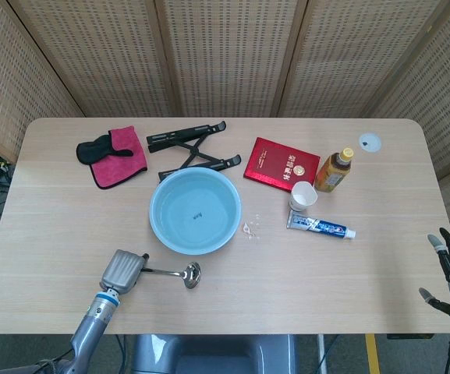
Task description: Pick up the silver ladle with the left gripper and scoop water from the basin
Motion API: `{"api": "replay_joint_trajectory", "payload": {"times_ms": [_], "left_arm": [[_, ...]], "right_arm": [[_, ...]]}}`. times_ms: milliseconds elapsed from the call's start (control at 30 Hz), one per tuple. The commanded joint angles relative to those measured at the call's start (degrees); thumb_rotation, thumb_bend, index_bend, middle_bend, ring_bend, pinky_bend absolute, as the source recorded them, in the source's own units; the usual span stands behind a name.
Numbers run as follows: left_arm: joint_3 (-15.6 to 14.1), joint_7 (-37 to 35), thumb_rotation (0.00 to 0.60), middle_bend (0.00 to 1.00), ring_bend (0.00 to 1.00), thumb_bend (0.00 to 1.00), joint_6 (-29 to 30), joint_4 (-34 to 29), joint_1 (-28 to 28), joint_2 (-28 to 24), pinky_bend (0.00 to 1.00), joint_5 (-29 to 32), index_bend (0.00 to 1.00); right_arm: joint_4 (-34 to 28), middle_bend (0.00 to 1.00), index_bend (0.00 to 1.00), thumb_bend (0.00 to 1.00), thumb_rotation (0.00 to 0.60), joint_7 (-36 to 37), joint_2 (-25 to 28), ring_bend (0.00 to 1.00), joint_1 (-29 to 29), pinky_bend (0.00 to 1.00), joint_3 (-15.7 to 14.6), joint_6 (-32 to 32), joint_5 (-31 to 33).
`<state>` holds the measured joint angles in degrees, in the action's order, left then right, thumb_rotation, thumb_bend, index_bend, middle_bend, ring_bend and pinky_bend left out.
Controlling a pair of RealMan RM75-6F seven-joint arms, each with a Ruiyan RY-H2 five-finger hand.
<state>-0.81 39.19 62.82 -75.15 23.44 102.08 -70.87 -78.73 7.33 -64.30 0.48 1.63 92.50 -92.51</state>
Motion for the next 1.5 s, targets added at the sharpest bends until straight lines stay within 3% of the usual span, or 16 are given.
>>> {"api": "replay_joint_trajectory", "payload": {"times_ms": [33, 300, 1133, 1300, 1500], "left_arm": [[0.04, -0.03, 0.600, 0.94, 0.91, 0.51, -0.09, 0.00, -0.01, 0.05, 1.00, 0.15, 0.50], [0.05, -1.03, 0.600, 0.94, 0.91, 0.61, 0.07, -2.27, 0.15, -1.93, 1.00, -0.53, 0.57], [0.96, -5.57, 0.600, 0.94, 0.91, 0.69, 1.63, -20.57, 2.26, -16.70, 1.00, -6.09, 0.71], [2.59, -5.42, 0.600, 0.94, 0.91, 0.69, 1.36, -23.66, 3.48, -18.63, 1.00, -5.81, 0.71], [7.38, -2.82, 0.600, 0.94, 0.91, 0.69, 0.00, -28.08, 6.50, -21.12, 1.00, -1.20, 0.71]], "right_arm": [[0.06, 0.00, 0.00, 0.00, 0.600, 0.12, 0.05, 0.00, -0.01, 0.00, 0.00, 0.04, 0.00], [-0.09, 0.00, 0.00, 0.00, 0.600, 0.05, 0.10, 0.00, 0.04, 0.00, -0.09, 0.02, -0.16], [-3.71, 0.00, 0.00, 0.00, 0.600, -2.74, 1.11, 0.00, 0.27, 0.00, -0.11, 0.27, -0.90], [-4.26, 0.00, 0.00, 0.00, 0.600, -3.18, 1.29, 0.00, 0.28, 0.00, -0.05, 0.32, -0.91], [-4.83, 0.00, 0.00, 0.00, 0.600, -3.26, 1.57, 0.00, 0.22, 0.00, 0.08, 0.38, -0.67]]}}
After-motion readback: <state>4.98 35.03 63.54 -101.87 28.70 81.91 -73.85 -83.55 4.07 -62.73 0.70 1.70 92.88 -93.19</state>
